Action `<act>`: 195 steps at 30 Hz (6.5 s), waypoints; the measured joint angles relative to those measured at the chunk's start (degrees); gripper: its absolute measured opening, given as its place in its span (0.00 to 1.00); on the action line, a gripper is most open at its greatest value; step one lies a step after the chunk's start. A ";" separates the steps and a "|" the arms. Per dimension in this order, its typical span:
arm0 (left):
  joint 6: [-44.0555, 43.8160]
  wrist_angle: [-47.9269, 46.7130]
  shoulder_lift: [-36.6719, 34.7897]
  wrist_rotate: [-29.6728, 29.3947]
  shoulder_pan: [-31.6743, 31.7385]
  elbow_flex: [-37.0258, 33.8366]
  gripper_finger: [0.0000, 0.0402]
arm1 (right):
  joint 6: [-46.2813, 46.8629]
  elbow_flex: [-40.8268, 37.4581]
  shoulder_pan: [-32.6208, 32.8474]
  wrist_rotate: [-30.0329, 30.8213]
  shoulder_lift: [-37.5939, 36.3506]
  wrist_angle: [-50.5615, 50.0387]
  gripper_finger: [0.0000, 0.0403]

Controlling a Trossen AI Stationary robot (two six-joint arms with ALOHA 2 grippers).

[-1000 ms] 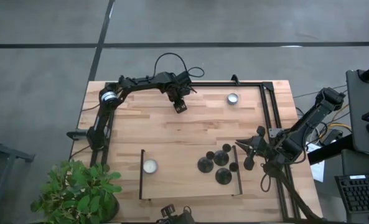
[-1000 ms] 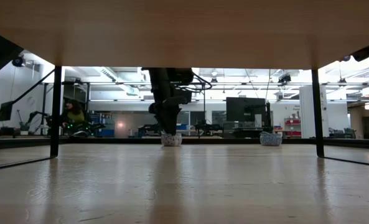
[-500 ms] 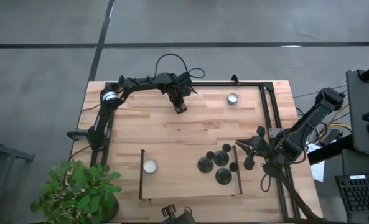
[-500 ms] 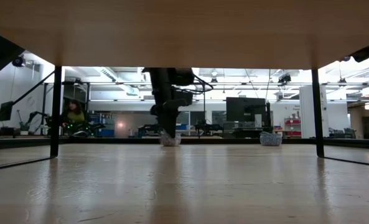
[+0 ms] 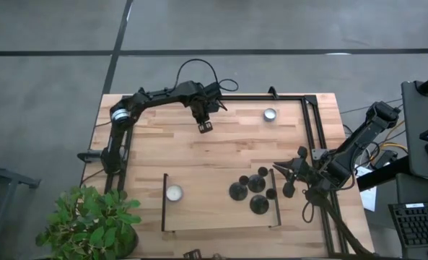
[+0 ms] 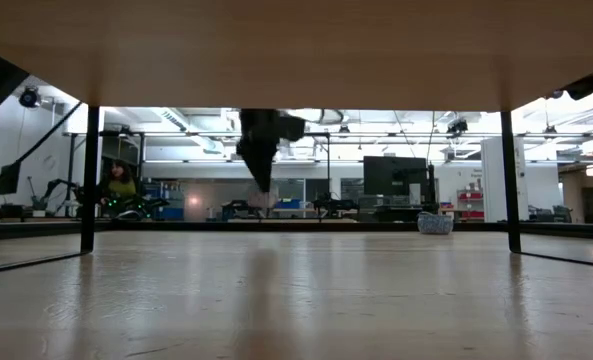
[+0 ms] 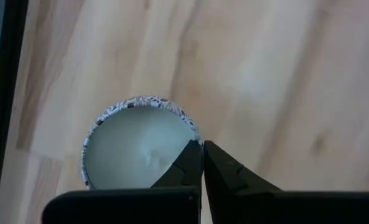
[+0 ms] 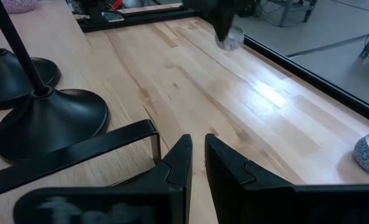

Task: Pick & Place candle stick holders
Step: Put the left scented candle on the shelf, then put the scented candle on the shelf

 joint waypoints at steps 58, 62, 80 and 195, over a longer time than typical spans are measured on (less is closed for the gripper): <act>-43.64 -12.16 -16.21 -1.36 -65.96 -0.15 0.00 | 1.78 -0.87 0.00 -0.20 0.00 0.25 0.10; -45.21 -12.15 -15.81 -0.05 -66.00 -0.17 0.00 | 1.68 -0.87 0.00 -0.20 0.00 0.24 0.10; -51.13 -12.15 -15.72 0.83 -66.31 -0.19 0.14 | 1.49 -0.87 0.00 -0.17 0.00 0.24 0.10; -40.79 -22.07 -22.24 1.41 -53.17 -6.77 0.00 | 1.18 -0.87 0.00 -1.12 -0.02 0.24 0.10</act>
